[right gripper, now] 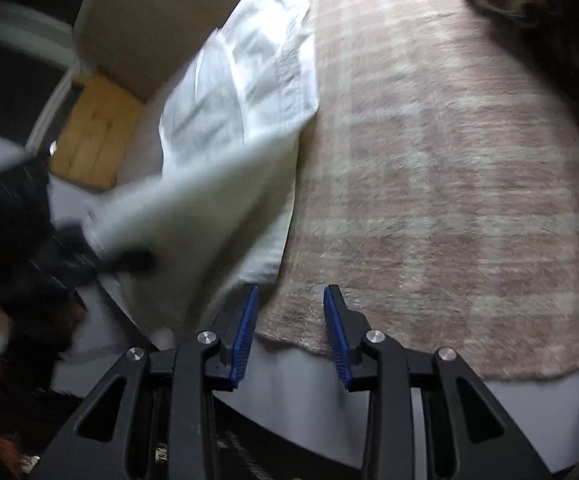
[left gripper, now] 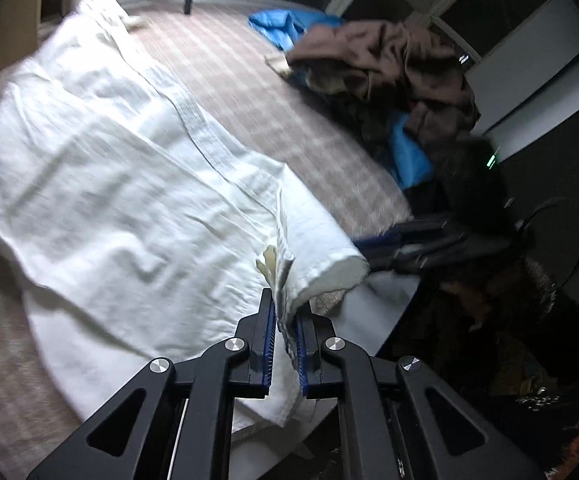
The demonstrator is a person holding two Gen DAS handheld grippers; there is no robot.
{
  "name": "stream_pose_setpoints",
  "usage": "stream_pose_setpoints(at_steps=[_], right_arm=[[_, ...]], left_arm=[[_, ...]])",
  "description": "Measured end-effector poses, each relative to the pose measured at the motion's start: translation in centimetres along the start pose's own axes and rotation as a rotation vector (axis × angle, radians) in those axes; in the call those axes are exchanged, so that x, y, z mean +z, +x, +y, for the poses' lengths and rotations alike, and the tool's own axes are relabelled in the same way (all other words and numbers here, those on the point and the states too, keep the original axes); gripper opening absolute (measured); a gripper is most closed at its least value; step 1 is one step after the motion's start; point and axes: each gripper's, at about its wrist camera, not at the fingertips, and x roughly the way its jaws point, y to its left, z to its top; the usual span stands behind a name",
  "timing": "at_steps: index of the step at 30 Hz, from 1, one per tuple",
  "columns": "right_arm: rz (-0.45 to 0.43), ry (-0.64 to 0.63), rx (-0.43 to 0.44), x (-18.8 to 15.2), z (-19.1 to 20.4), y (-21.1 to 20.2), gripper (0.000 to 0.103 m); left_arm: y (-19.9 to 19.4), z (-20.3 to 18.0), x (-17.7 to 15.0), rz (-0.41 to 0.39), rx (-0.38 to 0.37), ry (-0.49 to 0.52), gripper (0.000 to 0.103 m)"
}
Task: Fold clothes
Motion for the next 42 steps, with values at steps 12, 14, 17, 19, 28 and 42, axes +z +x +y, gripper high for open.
stream_pose_setpoints(at_steps=[12, 14, 17, 19, 28, 42], right_arm=[[0.006, -0.152, 0.036, 2.1, 2.2, 2.2, 0.023], [0.009, -0.136, 0.038, 2.3, 1.9, 2.0, 0.017], [0.009, -0.092, 0.059, 2.8, 1.6, 1.7, 0.01], [0.017, -0.062, 0.08, 3.2, 1.5, 1.6, 0.01], [0.053, 0.014, 0.08, 4.4, 2.0, 1.9, 0.008], [0.082, 0.21, 0.082, 5.2, 0.6, 2.0, 0.008]], left_arm=[[-2.0, 0.5, 0.8, -0.033, 0.021, -0.006, 0.005], [-1.7, -0.1, 0.4, -0.029, 0.015, 0.008, 0.007], [-0.4, -1.9, -0.5, -0.031, 0.006, 0.023, 0.038], [0.8, -3.3, -1.1, -0.021, 0.013, 0.035, 0.047], [4.8, -6.1, -1.3, 0.014, 0.14, 0.109, 0.055], [6.1, -6.6, -1.7, -0.015, 0.22, 0.067, 0.067]])
